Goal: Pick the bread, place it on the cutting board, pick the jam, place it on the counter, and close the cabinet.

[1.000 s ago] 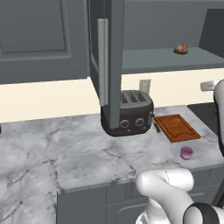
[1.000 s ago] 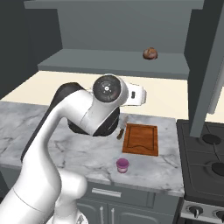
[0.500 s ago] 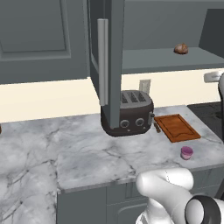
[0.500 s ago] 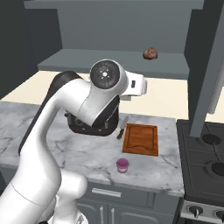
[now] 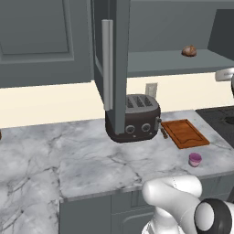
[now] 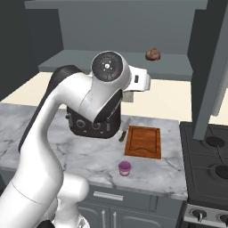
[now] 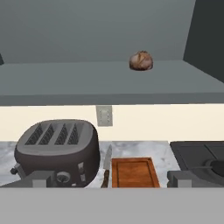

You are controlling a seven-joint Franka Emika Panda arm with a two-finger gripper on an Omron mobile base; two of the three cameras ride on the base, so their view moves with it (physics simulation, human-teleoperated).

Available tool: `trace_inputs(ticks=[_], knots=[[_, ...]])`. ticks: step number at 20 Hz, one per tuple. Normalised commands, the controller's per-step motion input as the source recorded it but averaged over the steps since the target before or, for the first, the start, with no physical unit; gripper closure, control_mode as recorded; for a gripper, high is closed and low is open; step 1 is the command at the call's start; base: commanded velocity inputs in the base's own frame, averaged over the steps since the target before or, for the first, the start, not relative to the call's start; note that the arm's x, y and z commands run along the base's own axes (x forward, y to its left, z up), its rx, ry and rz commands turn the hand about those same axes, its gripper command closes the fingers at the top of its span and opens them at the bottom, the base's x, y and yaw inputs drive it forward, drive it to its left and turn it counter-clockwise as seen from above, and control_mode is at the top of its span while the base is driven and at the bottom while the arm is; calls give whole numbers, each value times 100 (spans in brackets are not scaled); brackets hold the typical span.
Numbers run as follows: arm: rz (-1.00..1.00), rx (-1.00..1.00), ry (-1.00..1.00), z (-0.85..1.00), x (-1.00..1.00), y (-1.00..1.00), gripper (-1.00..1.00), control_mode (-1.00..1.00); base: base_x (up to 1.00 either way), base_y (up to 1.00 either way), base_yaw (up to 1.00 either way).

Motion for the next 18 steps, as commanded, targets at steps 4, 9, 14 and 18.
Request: trace_inputs(ticks=[4, 9, 14, 18], knots=[[-2, 0, 0, 9, 0, 0, -100, -100, 0, 0, 0], [-2, 0, 0, 4, 3, 0, -100, -100, 0, 0, 0], [0, 0, -2, 0, 11, 0, -100, -100, 0, 0, 0], [0, 0, -8, 0, 9, 0, -100, -100, 0, 0, 0]])
